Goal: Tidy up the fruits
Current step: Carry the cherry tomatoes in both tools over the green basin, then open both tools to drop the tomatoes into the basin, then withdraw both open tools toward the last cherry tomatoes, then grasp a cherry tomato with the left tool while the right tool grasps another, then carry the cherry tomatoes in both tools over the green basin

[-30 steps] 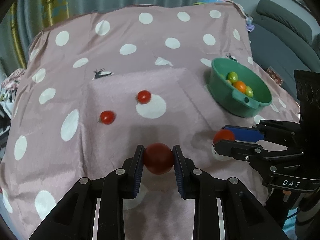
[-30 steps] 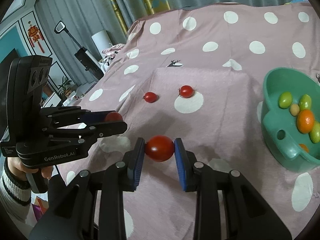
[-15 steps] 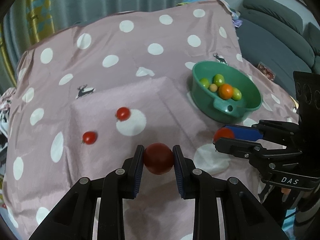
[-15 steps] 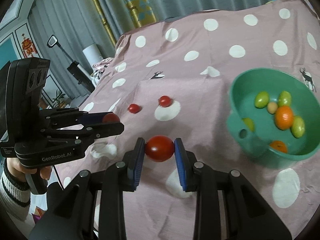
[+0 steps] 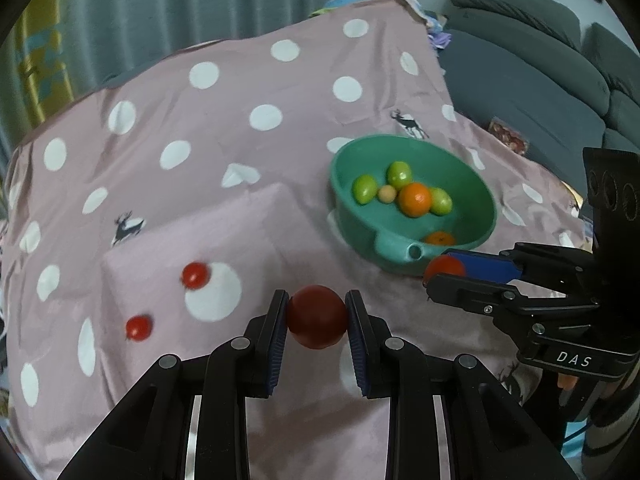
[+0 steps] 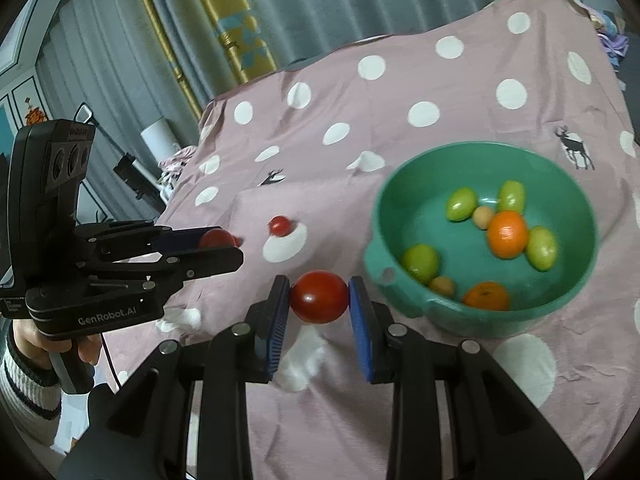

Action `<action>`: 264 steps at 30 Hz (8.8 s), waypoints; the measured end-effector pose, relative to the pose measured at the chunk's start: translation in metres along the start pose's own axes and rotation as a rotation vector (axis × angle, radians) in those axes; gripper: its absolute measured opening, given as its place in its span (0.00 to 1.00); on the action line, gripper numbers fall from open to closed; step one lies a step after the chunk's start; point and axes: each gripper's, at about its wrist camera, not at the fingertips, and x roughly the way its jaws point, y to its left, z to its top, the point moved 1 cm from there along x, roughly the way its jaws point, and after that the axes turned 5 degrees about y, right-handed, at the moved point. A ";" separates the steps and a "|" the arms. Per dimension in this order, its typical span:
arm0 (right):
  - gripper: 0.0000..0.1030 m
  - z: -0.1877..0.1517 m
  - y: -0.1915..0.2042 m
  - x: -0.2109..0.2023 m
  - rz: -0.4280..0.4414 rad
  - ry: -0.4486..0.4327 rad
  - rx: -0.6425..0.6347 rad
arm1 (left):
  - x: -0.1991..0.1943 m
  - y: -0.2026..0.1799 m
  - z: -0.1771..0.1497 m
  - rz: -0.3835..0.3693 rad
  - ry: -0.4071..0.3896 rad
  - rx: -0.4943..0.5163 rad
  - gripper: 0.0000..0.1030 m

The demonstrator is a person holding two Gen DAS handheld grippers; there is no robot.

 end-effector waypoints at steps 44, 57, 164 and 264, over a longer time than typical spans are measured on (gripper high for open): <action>0.32 0.006 -0.084 -0.012 -0.115 -0.038 0.114 | 0.085 -0.063 0.064 -0.100 0.071 0.138 0.28; 0.43 0.001 -0.076 -0.027 -0.115 -0.062 0.130 | 0.060 -0.050 0.048 -0.056 0.042 0.088 0.57; 0.30 0.081 0.076 0.246 -0.044 0.345 -0.266 | 0.092 0.194 -0.043 0.079 0.179 -0.156 0.30; 0.31 0.006 -0.089 -0.037 -0.096 -0.073 0.106 | 0.066 -0.087 0.069 -0.043 0.059 0.215 0.28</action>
